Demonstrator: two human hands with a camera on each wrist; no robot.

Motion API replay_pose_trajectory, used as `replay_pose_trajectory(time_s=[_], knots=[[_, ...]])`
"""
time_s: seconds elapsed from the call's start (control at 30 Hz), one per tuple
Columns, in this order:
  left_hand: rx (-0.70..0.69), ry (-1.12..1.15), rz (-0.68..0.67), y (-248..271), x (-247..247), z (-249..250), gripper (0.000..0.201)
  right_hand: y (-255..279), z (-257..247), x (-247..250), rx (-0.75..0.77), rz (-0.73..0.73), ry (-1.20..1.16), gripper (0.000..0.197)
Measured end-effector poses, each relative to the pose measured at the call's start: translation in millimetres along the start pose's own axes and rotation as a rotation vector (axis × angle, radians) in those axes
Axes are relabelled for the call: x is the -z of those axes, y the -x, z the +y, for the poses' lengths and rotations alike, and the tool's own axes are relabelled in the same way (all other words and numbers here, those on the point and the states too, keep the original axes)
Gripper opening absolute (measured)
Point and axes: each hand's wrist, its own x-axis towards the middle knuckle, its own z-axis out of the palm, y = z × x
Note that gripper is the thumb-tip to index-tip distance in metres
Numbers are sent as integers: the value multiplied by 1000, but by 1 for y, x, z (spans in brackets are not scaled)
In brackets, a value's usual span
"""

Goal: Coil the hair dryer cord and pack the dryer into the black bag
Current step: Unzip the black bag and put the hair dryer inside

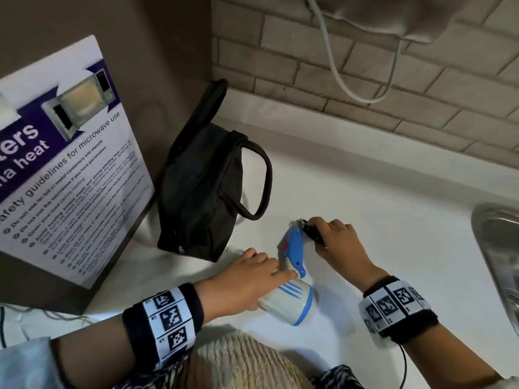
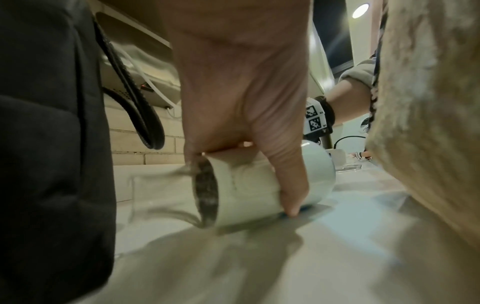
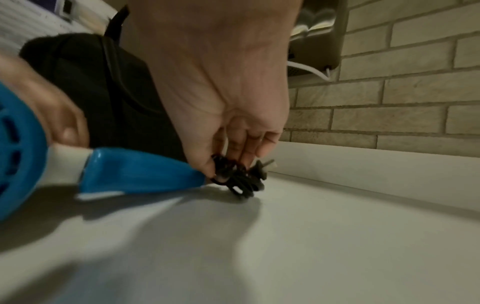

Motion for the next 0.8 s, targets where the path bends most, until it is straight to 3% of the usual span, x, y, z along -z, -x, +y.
replay_pose_trajectory(time_s=[0.1,0.23,0.37,0.6,0.7,0.8], knots=[[-75,-135,48,5,5,4,95,-2,-4,16,22,145,-95,28],[-112,-295,245,6,11,11,67,-2,-15,44,105,267,-76,11],[-86,-384,363,9,31,9,53,5,-32,70,163,221,-22,31],[-23,-458,393,28,70,-1,65,12,-49,116,247,78,166,64],[-24,-508,459,38,89,-8,64,12,-56,127,252,133,264,73],[-29,-569,559,46,108,-16,45,6,-65,131,189,235,339,76]])
